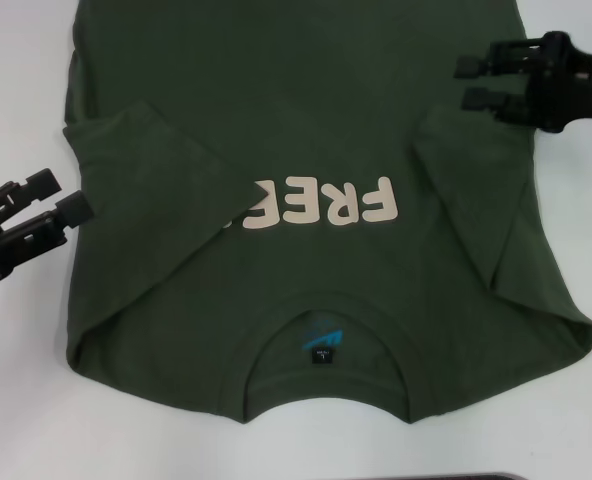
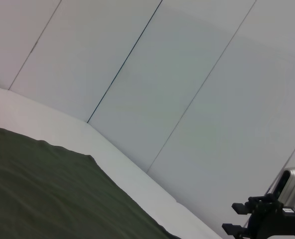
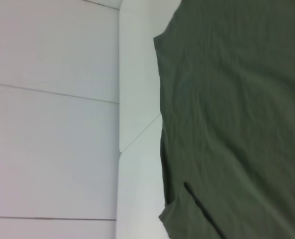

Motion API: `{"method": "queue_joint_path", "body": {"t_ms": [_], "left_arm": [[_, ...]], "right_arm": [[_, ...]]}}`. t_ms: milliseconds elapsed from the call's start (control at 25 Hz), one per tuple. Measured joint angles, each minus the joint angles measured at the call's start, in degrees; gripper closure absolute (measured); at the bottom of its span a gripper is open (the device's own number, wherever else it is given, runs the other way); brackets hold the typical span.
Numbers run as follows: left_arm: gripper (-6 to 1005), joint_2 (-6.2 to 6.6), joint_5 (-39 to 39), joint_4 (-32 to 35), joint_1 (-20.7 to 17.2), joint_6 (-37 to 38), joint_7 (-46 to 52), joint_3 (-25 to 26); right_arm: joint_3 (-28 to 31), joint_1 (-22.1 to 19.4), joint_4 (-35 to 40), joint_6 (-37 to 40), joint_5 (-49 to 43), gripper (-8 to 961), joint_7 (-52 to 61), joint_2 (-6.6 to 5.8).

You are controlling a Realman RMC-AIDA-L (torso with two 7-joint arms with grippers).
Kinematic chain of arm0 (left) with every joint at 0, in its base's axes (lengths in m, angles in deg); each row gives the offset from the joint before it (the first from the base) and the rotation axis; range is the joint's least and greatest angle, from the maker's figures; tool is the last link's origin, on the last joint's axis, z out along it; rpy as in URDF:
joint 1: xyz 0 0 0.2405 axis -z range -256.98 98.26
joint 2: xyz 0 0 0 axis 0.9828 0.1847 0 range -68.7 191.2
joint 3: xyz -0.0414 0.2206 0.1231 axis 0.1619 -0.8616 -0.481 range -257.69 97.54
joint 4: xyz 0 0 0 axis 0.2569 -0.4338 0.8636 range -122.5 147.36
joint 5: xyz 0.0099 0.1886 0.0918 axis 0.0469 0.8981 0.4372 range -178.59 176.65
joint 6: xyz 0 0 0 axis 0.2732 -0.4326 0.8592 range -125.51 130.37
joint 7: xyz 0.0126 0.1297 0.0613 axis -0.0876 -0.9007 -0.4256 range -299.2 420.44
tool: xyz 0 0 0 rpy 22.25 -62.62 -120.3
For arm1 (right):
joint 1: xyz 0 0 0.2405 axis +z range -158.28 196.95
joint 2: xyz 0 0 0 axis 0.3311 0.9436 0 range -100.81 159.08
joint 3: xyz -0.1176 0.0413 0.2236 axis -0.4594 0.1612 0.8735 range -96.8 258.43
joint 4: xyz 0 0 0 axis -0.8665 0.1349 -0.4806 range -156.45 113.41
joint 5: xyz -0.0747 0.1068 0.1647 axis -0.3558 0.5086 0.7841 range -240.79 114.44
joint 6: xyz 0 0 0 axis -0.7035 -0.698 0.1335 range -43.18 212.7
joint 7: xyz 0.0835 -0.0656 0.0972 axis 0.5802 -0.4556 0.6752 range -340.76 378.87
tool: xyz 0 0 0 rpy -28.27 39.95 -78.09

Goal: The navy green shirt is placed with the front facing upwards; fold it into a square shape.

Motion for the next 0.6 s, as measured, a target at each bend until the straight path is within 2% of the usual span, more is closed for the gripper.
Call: {"method": "queue_joint_path", "body": {"t_ms": [160,200,240,320,440,600], "left_arm": [[79,-0.01,0.0,0.0,0.0,-0.03,0.07,0.43],[79,0.0,0.0,0.0,0.0,-0.05,0.09,0.55],[79,0.02,0.0,0.0,0.0,-0.1,0.15,0.58],[79,0.21,0.0,0.0,0.0,-0.15,0.52,0.7],[79,0.52,0.03,-0.12,0.09,-0.19,2.04,1.17],[79,0.71,0.05,-0.23,0.19,-0.19,3.1,1.41]], "right_arm": [[-2.94,-0.07,0.81,0.95,-1.94,478,-0.35,-2.86],[-5.0,-0.3,1.05,1.34,-3.3,467,0.44,-4.62],[-5.0,-0.3,1.05,1.34,-3.3,467,0.44,-4.62],[-5.99,-0.83,1.88,1.88,-4.77,468,1.25,-6.07],[-6.29,-1.68,4.85,2.41,-8.86,468,3.81,-7.49],[-6.32,-2.01,8.35,3.31,-13.68,469,6.47,-7.78]]}}
